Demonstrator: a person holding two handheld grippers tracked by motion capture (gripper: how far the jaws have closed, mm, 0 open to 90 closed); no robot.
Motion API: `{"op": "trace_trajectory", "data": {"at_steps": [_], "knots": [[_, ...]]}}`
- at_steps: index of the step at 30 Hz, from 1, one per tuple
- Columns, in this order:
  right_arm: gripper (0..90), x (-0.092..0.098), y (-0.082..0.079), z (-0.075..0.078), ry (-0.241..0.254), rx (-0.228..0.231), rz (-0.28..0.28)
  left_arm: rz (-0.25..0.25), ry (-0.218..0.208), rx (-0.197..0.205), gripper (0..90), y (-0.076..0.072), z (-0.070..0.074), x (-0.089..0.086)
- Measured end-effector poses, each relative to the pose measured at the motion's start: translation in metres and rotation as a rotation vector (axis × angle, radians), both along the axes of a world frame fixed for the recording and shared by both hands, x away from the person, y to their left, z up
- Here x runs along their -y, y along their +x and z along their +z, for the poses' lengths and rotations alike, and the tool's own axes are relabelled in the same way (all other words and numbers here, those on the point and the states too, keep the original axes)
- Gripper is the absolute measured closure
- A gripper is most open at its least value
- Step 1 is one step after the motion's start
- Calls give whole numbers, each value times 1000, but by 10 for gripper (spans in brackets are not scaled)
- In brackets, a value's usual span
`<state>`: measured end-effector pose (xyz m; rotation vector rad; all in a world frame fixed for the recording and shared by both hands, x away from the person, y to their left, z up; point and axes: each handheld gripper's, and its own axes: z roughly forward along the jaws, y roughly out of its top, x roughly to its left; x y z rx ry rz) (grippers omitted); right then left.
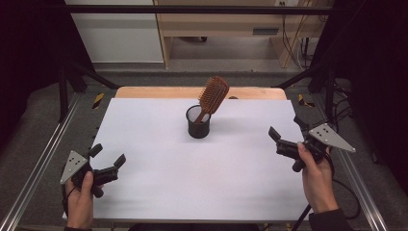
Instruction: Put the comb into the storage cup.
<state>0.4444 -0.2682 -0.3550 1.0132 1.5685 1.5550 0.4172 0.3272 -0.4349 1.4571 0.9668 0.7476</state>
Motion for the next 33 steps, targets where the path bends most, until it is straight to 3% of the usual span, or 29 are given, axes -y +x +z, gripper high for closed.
{"op": "trace_trajectory", "data": {"at_steps": [7,20,33], "knots": [[26,9,-10,-15,28,4,2,-10,1,8,14,-1,1,3],[27,13,-25,-54,31,-52,-20,-19,-1,11,14,-4,1,4],[27,8,-30,-72,31,-76,13,-36,13,18,15,-8,1,9]]}}
